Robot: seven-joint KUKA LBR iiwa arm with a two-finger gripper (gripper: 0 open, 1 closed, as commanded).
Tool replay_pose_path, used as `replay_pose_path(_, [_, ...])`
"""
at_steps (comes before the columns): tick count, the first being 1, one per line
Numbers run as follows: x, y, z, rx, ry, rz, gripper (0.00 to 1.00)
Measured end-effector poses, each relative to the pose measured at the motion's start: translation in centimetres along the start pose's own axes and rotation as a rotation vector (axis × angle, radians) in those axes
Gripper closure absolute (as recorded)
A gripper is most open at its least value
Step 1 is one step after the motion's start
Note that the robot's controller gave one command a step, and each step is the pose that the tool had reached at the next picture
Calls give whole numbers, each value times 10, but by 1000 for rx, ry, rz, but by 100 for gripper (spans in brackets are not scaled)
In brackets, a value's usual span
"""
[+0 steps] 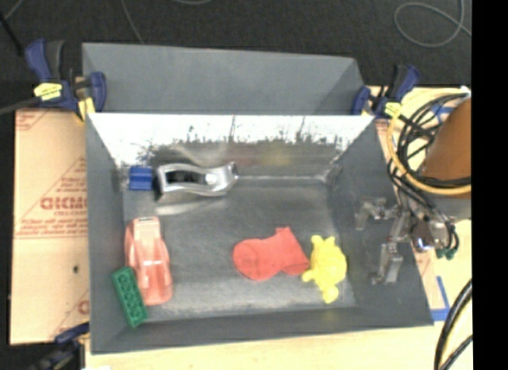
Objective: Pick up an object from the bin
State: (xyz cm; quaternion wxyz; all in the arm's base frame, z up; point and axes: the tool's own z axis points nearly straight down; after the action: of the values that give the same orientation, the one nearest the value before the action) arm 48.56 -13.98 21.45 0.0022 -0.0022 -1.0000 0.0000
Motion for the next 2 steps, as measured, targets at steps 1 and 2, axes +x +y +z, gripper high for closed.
replay_pose_path(1, [-1, 1, -4, 2, -7, -4, 0])
replay_pose_path(2, [-8, 30, 116, -1, 2, -79, 100])
